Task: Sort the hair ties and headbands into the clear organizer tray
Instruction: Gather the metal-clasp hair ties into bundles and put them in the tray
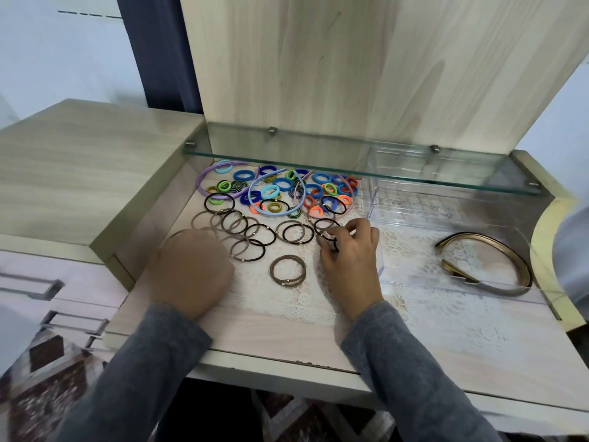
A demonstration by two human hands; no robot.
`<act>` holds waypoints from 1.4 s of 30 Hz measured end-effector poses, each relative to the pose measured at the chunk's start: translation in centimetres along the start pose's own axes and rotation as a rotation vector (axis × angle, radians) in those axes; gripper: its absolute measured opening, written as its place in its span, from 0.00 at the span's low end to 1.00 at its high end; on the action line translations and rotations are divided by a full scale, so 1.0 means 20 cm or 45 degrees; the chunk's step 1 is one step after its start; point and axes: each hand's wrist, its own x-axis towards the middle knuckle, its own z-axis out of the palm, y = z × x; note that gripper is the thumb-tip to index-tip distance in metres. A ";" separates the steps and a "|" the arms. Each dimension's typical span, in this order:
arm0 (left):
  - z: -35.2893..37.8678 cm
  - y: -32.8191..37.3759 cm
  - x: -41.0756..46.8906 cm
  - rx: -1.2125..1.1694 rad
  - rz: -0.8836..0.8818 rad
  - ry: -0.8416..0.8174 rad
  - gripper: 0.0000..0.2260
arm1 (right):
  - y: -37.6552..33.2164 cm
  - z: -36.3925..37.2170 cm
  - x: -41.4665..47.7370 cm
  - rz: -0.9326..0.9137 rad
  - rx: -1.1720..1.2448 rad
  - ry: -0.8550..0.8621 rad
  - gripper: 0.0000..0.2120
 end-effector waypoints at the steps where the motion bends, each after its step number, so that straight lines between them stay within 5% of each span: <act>1: 0.00 0.00 0.00 -0.018 -0.010 -0.007 0.09 | 0.00 0.01 0.00 0.002 -0.012 0.010 0.07; 10: 0.01 0.00 0.00 0.123 0.127 0.066 0.12 | 0.03 0.03 0.00 0.057 0.001 0.021 0.03; 16: 0.01 0.04 0.00 0.068 0.495 0.254 0.06 | 0.03 0.03 0.00 0.086 0.058 0.003 0.03; 32: 0.06 0.14 -0.04 0.000 0.717 0.037 0.05 | -0.03 -0.06 -0.02 -0.301 0.141 0.103 0.02; 42: 0.05 0.14 -0.03 -0.050 0.728 -0.014 0.05 | -0.06 -0.10 -0.08 -0.344 0.420 -0.102 0.02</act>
